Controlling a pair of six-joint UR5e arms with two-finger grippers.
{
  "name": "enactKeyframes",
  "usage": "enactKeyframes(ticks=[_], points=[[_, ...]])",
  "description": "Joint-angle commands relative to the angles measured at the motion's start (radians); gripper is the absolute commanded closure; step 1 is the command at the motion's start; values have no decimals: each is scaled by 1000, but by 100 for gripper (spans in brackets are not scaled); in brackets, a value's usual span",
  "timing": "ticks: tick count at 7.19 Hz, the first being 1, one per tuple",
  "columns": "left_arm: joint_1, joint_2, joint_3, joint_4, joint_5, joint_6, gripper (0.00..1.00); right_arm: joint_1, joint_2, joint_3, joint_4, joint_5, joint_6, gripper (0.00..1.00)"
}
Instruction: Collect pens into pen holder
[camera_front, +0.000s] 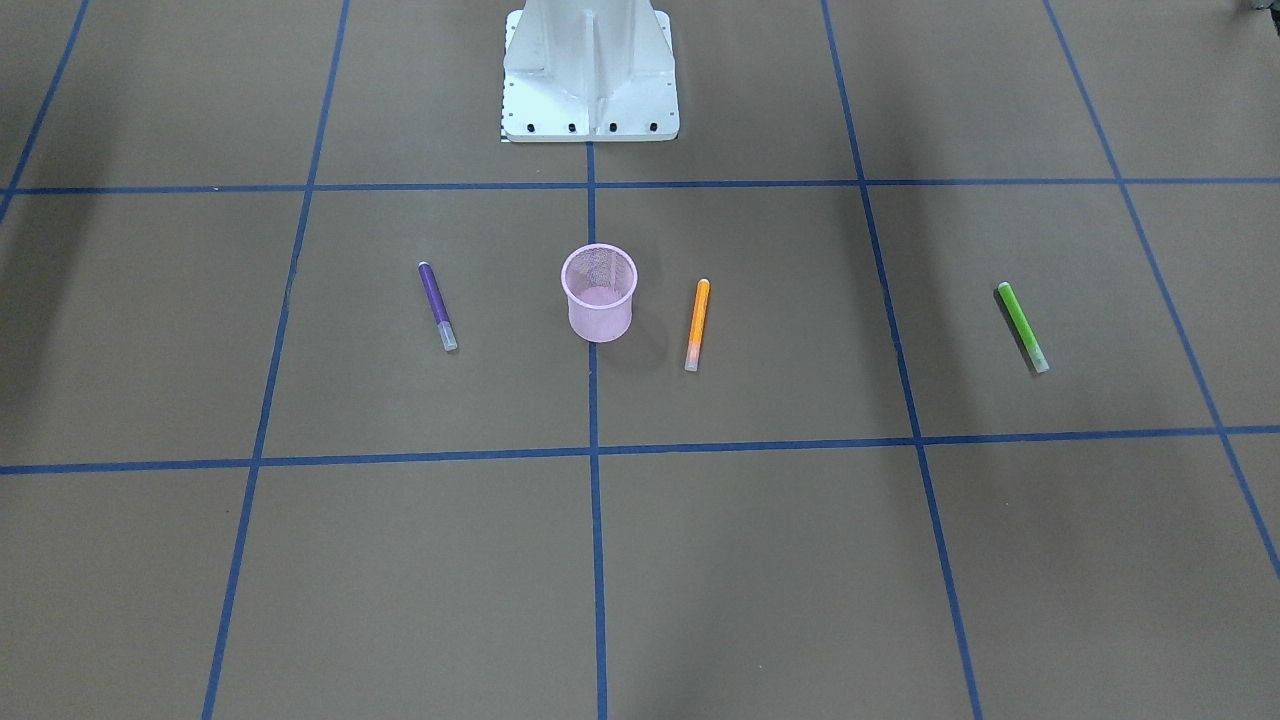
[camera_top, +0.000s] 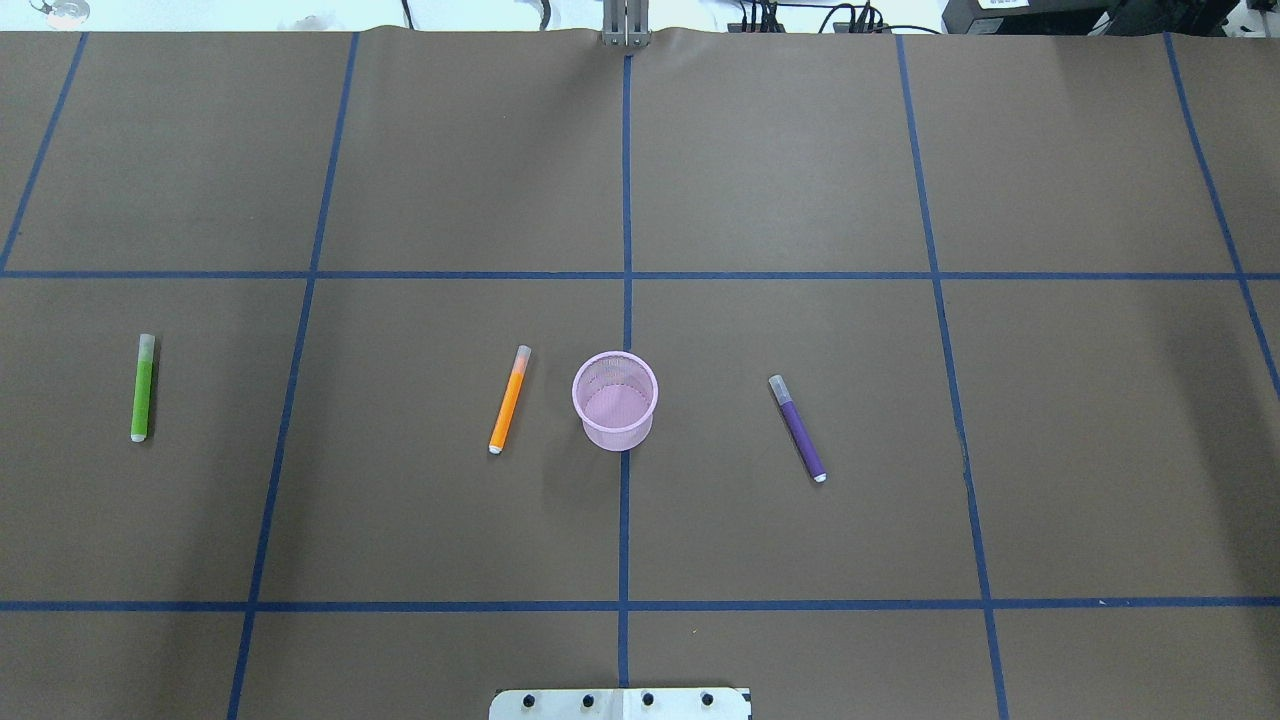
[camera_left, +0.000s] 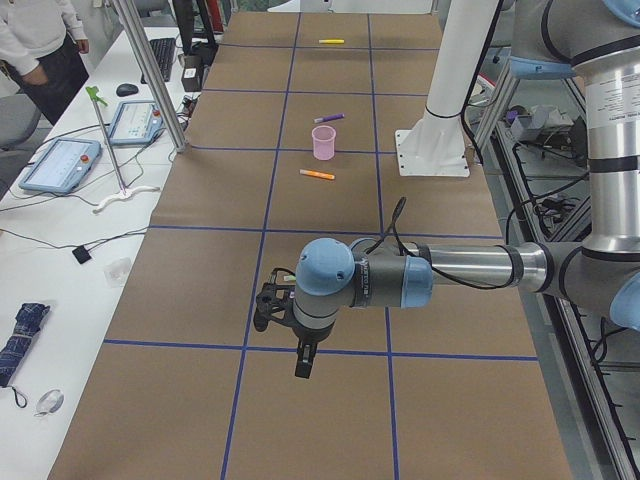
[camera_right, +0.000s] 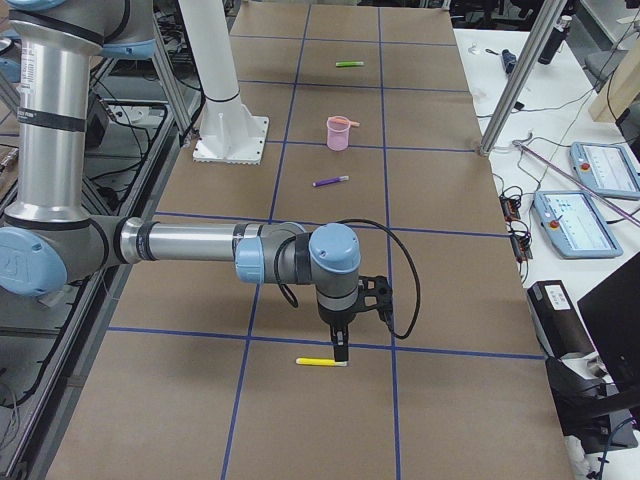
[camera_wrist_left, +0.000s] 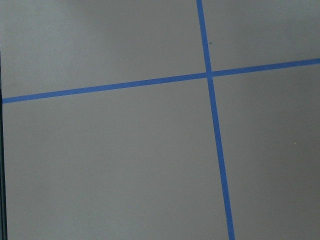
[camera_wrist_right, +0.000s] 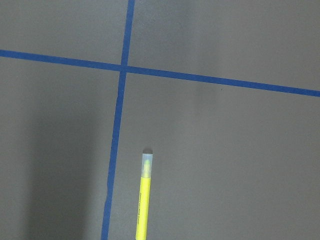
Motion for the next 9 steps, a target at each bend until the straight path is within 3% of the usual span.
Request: enactKeyframes(ticks=[1,3,4,5,7,8,9], points=[[1,-50,-28,-18,-7,-1,0,0,-3,-4,168,-2,7,0],[1,-64,-9,-222,-2,-6,0,0,-2,-22,202,52,6,0],[1,-66,-9,-233,-4,-6,0,0,-10,-30,214,125,6,0],[6,-67,-9,-233,-4,-3,0,0,-10,-24,219,139,0,0],[7,-67,-10,-234,-7,-1,0,-58,-11,-44,219,123,42,0],[7,-67,-12,-234,-7,-1,0,-89,-20,-47,237,71,75,1],[10,-67,-12,-234,-17,1,0,-112,-37,-103,357,49,134,1]])
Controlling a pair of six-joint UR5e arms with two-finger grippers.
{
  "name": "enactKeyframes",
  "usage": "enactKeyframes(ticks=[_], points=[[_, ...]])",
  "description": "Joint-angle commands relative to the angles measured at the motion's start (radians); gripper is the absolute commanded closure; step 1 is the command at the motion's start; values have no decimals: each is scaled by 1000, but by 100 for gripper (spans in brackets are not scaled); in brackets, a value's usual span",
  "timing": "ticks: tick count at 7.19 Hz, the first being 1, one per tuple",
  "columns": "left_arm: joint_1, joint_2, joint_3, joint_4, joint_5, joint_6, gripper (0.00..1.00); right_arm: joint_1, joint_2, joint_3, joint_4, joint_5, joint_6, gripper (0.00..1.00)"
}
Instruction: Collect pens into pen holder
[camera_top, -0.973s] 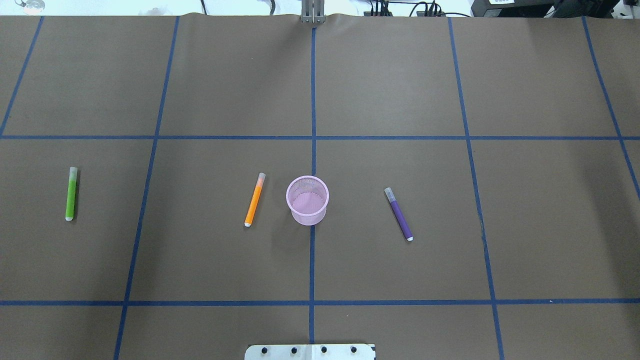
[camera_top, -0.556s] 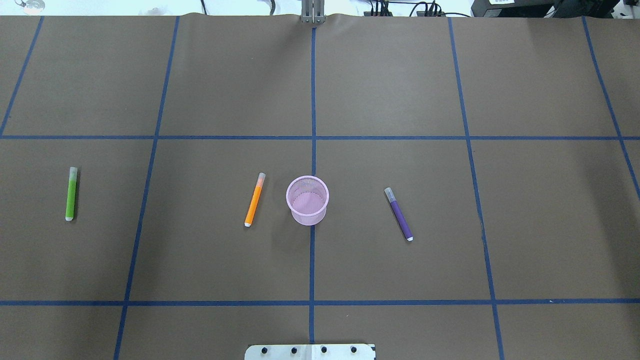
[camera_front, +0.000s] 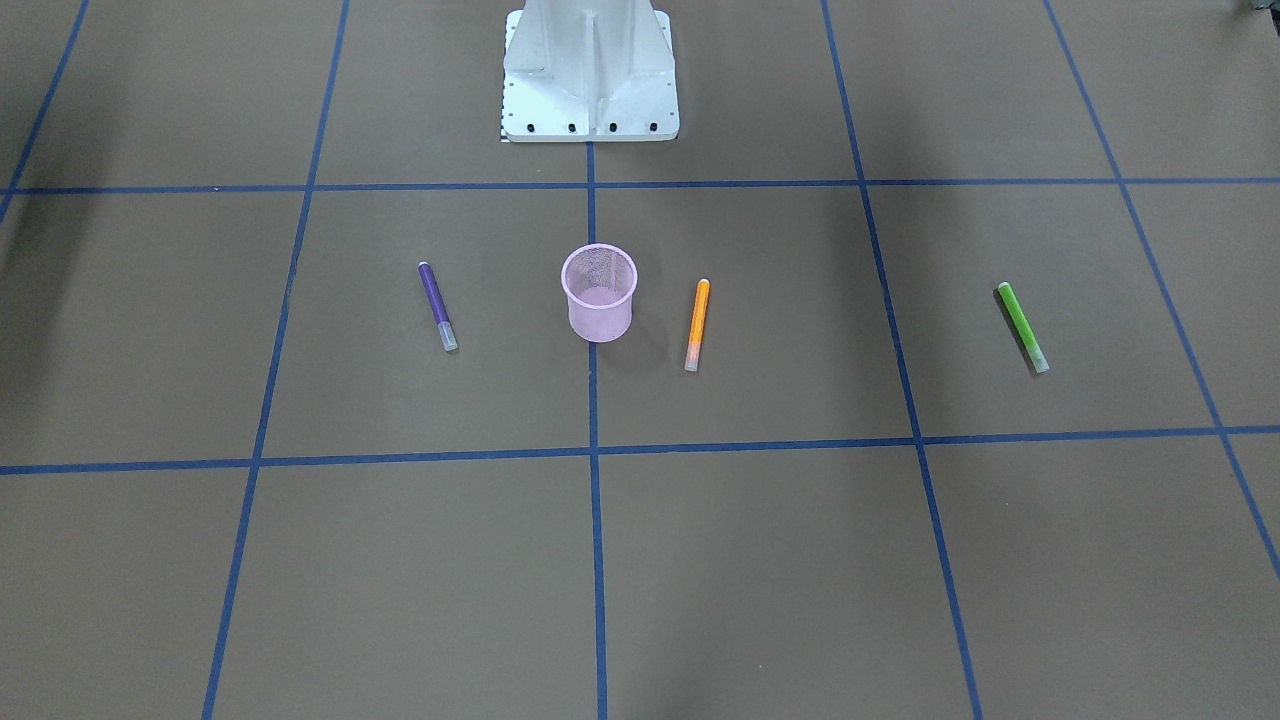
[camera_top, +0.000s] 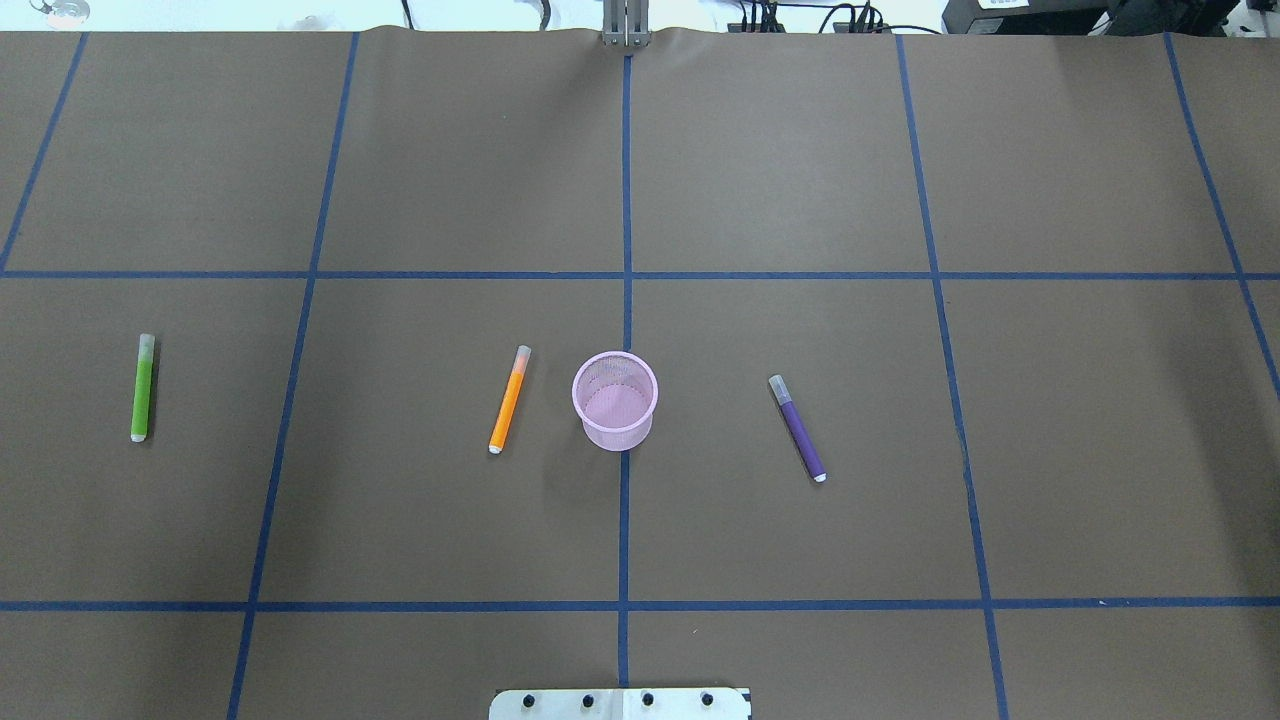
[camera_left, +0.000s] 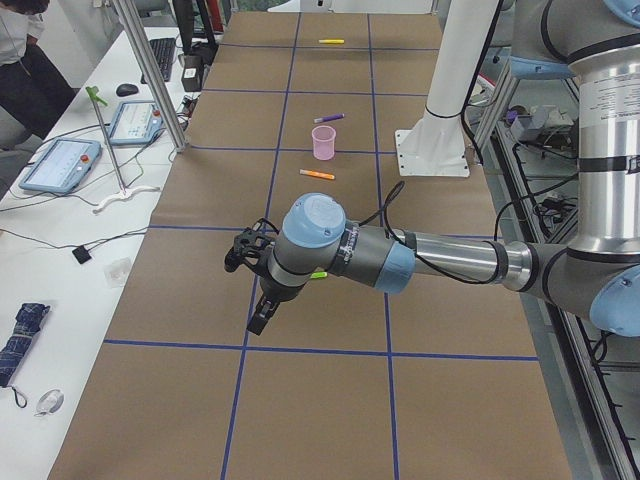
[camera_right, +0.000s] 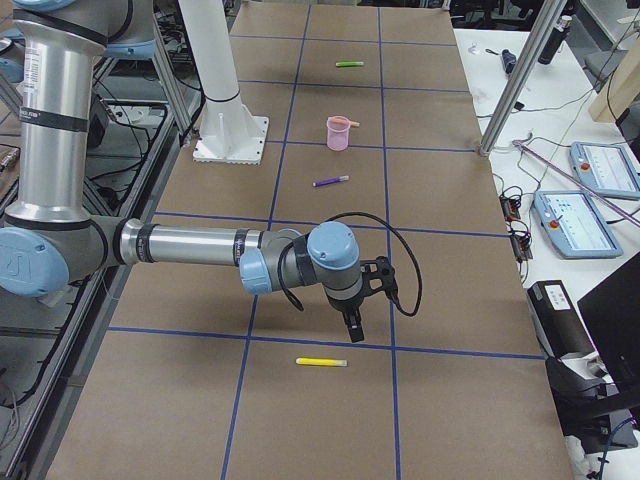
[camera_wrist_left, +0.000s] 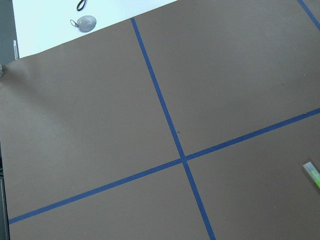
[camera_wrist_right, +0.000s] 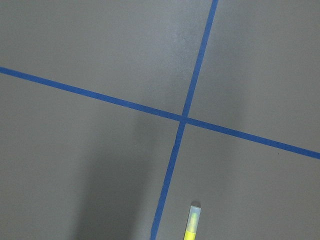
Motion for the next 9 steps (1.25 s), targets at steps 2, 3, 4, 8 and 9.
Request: enactKeyframes(ticks=[2,3,4,8,9], points=[[4,0,-1,-8,-30,1,0,-140,-27,-318,575,-86,326,1],[4,0,-1,-10,-30,3,0,-192,-26,-403,740,-141,457,3],[4,0,-1,-10,-30,3,0,-215,-29,-425,781,-145,496,5],[12,0,-1,-10,-42,6,0,-286,-30,-458,782,-209,515,34],[13,0,-1,-10,-42,6,0,-298,-30,-458,783,-207,525,34]])
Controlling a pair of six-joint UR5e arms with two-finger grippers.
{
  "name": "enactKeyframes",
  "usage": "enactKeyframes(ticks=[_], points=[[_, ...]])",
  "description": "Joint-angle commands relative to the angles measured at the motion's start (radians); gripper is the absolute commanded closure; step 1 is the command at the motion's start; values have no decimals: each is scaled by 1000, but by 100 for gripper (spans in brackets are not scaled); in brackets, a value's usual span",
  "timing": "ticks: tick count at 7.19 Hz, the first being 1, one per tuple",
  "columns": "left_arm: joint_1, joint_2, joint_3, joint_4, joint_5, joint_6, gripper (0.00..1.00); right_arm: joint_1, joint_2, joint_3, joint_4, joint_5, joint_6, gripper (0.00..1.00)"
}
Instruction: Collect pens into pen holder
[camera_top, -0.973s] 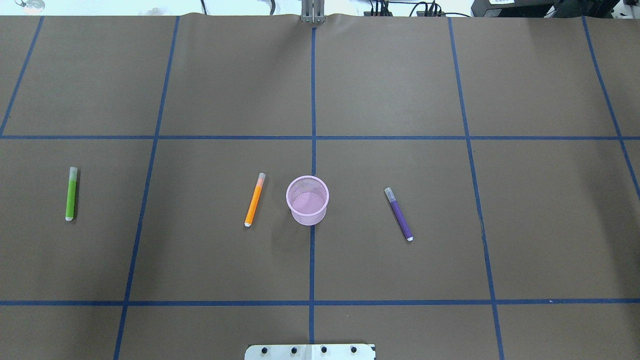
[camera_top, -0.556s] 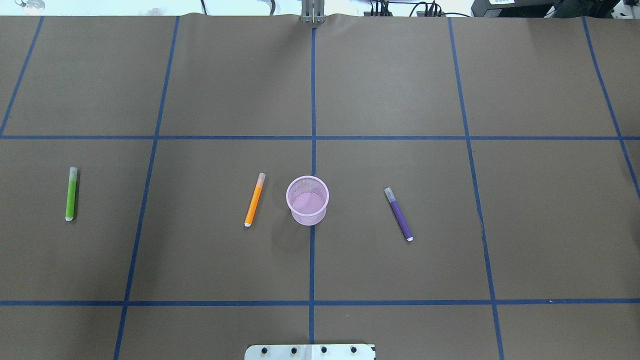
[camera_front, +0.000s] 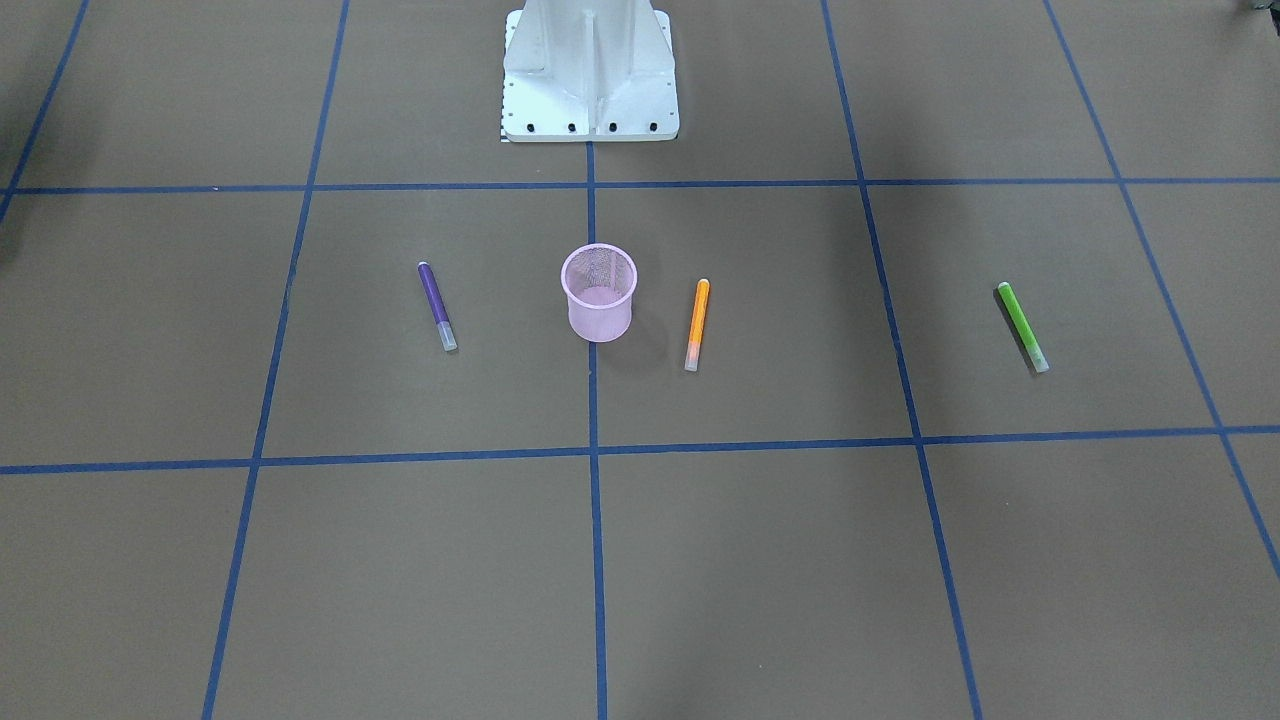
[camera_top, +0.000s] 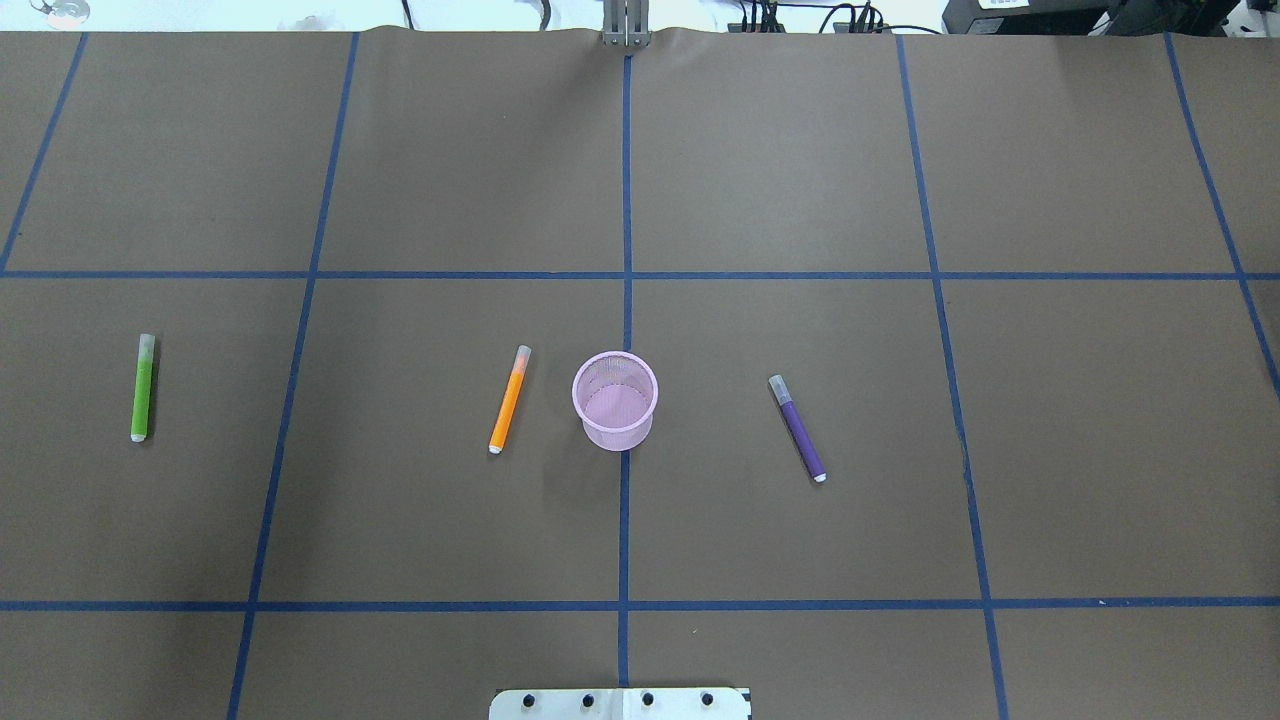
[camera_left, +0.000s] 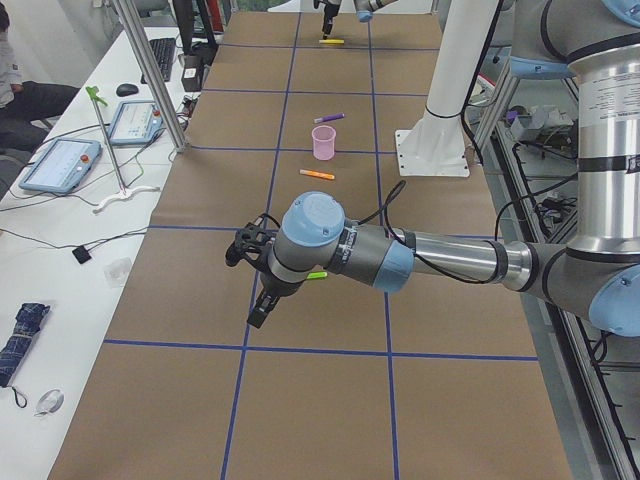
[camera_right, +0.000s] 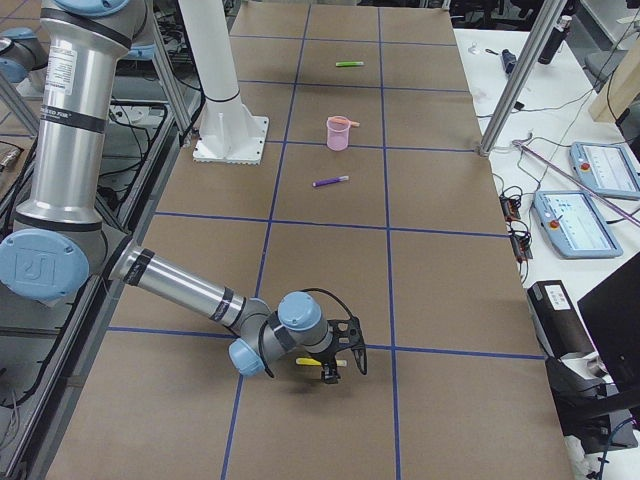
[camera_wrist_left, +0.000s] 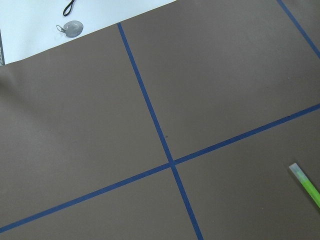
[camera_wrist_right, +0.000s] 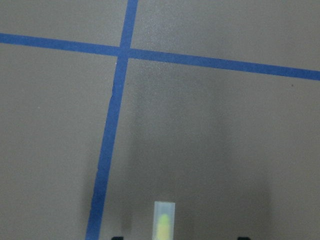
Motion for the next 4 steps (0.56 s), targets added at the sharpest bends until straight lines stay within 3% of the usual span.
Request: enactKeyframes(ticks=[1,3,4], points=[[2,0,0,0,-2,1,0,-28,0,-3,1,-6,10,34],[5,0,0,0,-2,1,0,-35,0,-11,0,-6,10,51],[5,0,0,-2,-2,1,0,-35,0,-14,0,-4,9,55]])
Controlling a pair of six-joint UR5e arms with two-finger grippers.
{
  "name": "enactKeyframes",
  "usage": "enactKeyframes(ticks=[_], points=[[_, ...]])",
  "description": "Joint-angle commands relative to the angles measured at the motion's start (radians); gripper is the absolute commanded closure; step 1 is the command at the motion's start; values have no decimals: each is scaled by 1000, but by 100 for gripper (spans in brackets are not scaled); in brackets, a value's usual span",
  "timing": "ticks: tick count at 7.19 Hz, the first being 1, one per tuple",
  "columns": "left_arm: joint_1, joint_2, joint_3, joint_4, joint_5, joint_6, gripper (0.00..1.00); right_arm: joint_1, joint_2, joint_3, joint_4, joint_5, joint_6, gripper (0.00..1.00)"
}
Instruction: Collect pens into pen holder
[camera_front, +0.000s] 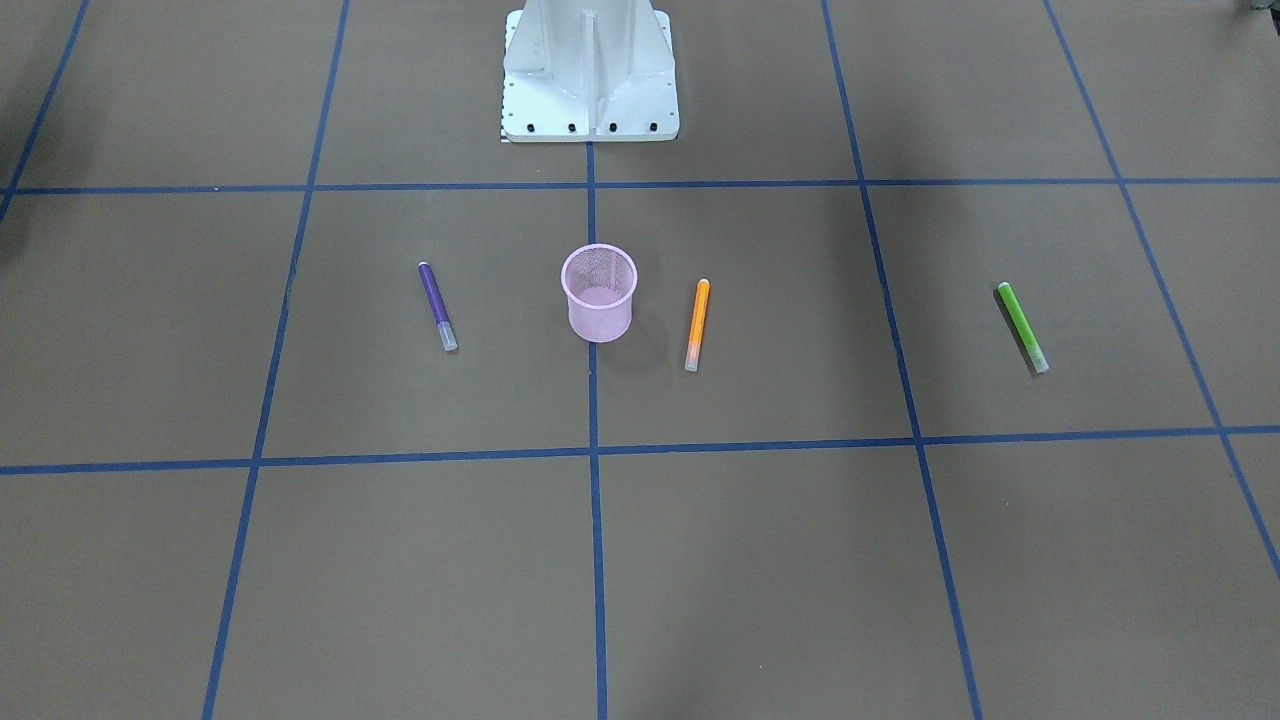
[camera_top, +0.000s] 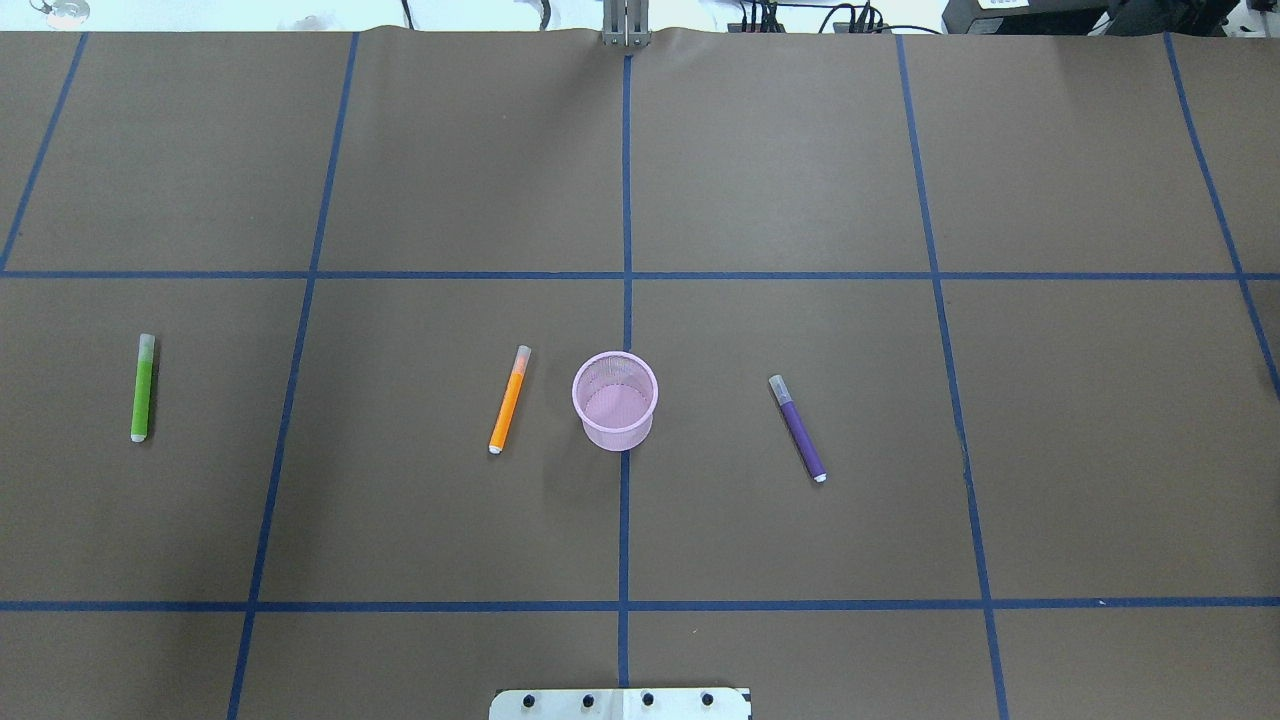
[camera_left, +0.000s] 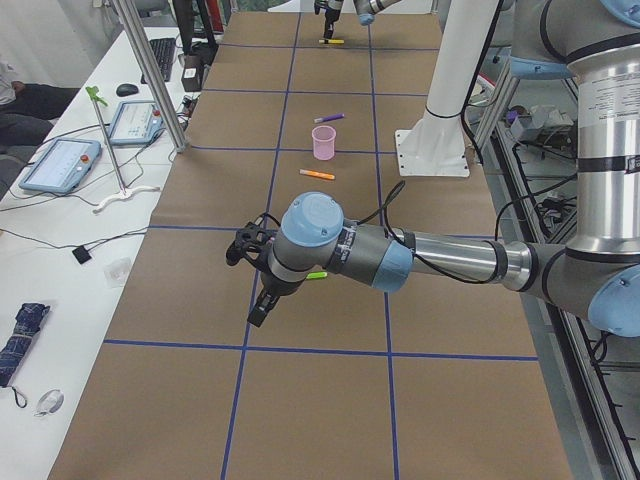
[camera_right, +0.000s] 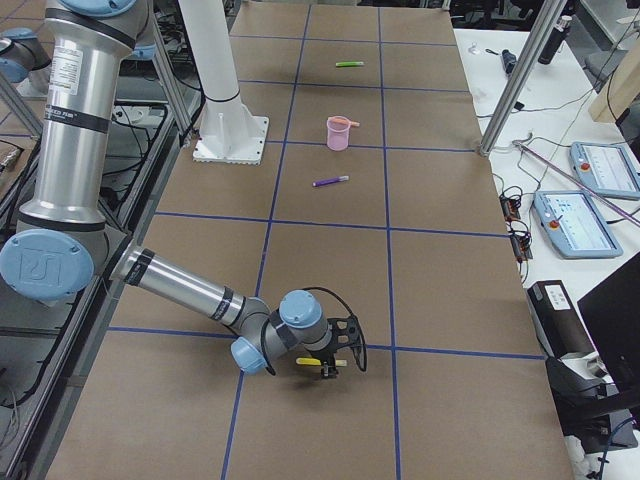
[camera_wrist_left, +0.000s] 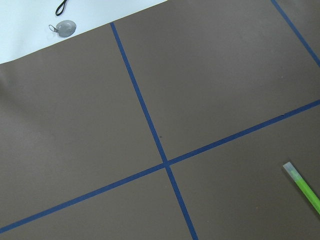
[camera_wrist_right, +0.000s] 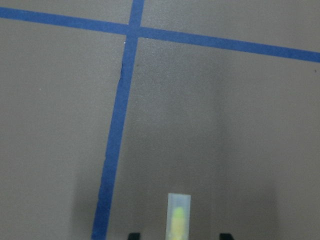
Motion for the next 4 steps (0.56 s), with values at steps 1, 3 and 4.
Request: enactKeyframes(ticks=[1,3,4], points=[[1,0,0,-1,0,0,0,-4,0,-6,0,1,-1,62],[1,2,1,-10,0,-1,0,-4,0,-5,1,1,-3,100],[2,2,2,-10,0,-2,0,-4,0,4,1,2,-12,100]])
